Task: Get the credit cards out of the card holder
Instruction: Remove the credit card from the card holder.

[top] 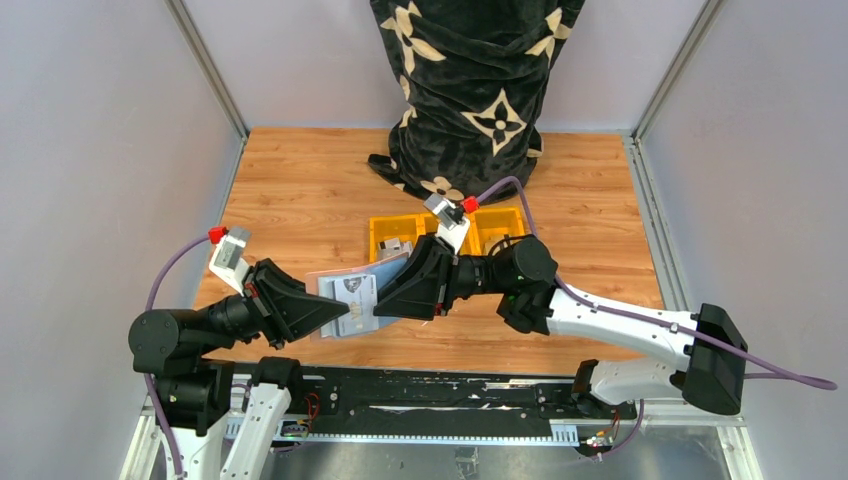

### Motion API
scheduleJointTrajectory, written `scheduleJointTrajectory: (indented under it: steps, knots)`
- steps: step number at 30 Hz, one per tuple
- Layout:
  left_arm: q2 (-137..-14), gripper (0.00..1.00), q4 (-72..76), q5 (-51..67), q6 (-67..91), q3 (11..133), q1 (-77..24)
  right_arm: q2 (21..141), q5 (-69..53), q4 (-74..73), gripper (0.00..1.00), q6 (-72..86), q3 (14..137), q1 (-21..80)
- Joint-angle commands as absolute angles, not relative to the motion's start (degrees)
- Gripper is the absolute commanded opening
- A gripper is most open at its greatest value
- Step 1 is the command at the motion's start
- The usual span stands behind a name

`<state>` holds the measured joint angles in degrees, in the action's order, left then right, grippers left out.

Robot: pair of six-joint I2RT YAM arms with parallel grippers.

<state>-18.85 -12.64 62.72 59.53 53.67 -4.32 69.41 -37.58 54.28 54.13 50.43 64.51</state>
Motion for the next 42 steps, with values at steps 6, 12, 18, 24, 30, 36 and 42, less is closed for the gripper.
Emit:
scheduleJointTrajectory:
  steps: [6,12,18,24,30,36,42]
  knots:
    - [-18.2,0.08,-13.1,62.7,58.4,55.6,-4.6,69.4,-37.4,52.6,0.00,51.9,52.8,65.3]
    - [-18.0,0.18,-11.0,63.5,61.1,55.2,-4.6,68.3,-38.4,56.7,0.00,53.1,51.1,65.3]
    - [-18.1,0.11,-9.6,63.9,62.6,55.6,-4.6,67.1,-37.0,59.4,0.00,53.8,48.3,65.2]
    - [-18.5,0.09,-9.4,63.6,62.8,56.0,-4.6,65.4,-34.2,60.7,0.00,53.7,45.6,64.9]
    - [-18.5,0.06,-9.2,63.2,62.9,56.2,-4.6,64.8,-33.5,60.5,0.00,54.0,45.0,64.8]
    - [-18.7,0.00,-12.1,60.7,60.0,56.8,-4.6,65.2,-35.4,58.3,0.06,54.2,46.0,64.9]
    - [-18.5,0.00,-18.3,55.8,52.6,57.2,-4.6,69.0,-35.7,60.9,0.39,55.4,48.1,65.5]
